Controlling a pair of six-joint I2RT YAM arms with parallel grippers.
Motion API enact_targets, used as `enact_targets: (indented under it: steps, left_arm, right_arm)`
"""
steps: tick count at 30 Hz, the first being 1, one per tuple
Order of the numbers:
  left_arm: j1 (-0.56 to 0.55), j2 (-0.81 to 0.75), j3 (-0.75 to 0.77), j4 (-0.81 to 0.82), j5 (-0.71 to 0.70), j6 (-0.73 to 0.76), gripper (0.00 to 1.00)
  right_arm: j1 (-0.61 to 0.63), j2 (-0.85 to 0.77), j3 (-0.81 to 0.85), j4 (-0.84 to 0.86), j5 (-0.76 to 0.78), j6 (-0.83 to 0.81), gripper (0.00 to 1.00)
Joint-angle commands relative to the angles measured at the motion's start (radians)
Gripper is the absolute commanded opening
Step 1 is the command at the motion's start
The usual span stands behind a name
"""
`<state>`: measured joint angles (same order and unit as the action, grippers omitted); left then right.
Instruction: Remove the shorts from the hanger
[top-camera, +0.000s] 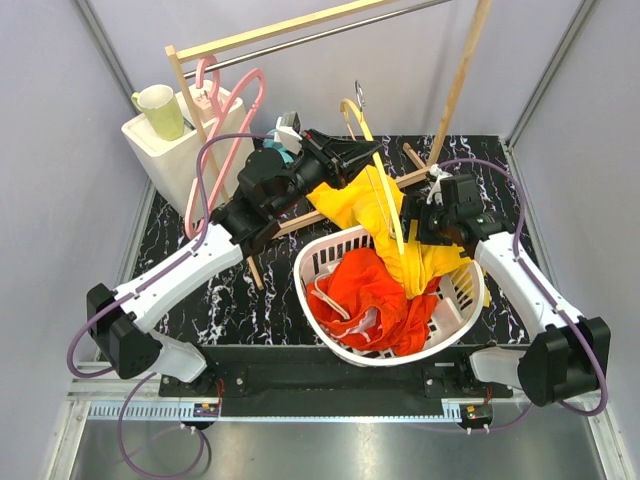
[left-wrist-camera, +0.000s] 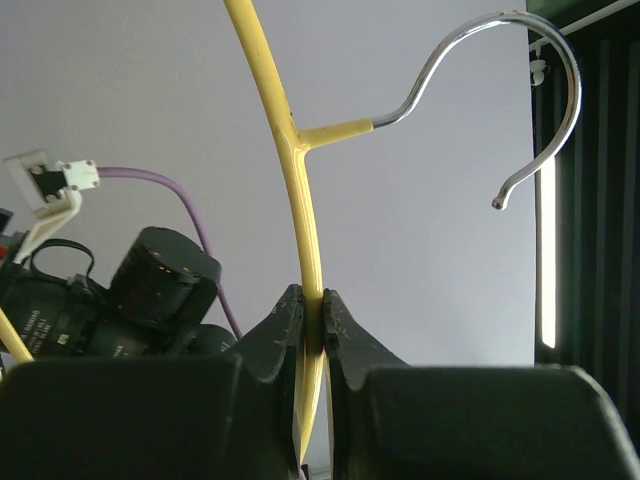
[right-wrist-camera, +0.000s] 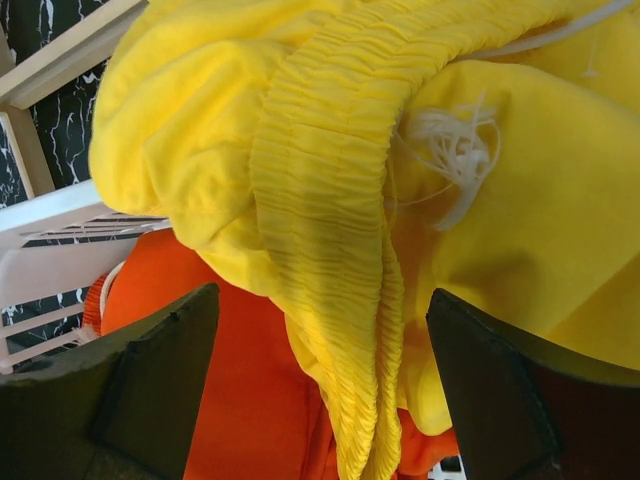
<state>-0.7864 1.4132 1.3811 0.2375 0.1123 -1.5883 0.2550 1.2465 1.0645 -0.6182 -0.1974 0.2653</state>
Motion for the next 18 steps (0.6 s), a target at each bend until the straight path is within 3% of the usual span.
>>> enact_targets:
  steps: [1,4,7,8,11,12,14,18]
  left_arm:
    - [0.001,-0.013,0.044,0.069,0.020,-0.001,0.00]
    - [0.004,-0.005,0.055,0.071,0.027,-0.004,0.00]
    - [0.004,0.003,0.062,0.069,0.036,-0.004,0.00]
    - [0.006,0.004,0.061,0.071,0.035,-0.004,0.00]
    - [0.006,0.004,0.055,0.072,0.029,-0.010,0.00]
    - [0.004,0.003,0.055,0.072,0.033,-0.012,0.00]
    - [0.006,-0.005,0.052,0.068,0.036,-0.007,0.00]
    - [0.004,-0.016,0.048,0.060,0.021,-0.006,0.00]
  right_arm:
    - [-0.003,0.028,-0.034,0.109,-0.065,-0.012,0.88]
    - [-0.002,0.047,-0.037,0.124,-0.099,-0.009,0.80]
    - [-0.002,0.048,-0.032,0.124,-0.146,-0.011,0.63]
    - [-0.002,0.044,-0.032,0.124,-0.158,-0.011,0.50]
    - [-0.003,0.011,-0.021,0.118,-0.158,-0.014,0.29]
    - [-0.002,0.002,-0.002,0.107,-0.157,-0.014,0.13]
    - [-0.003,-0.027,0.031,0.092,-0.139,0.005,0.01]
    - [-0.002,-0.058,0.222,0.000,-0.080,0.017,0.00]
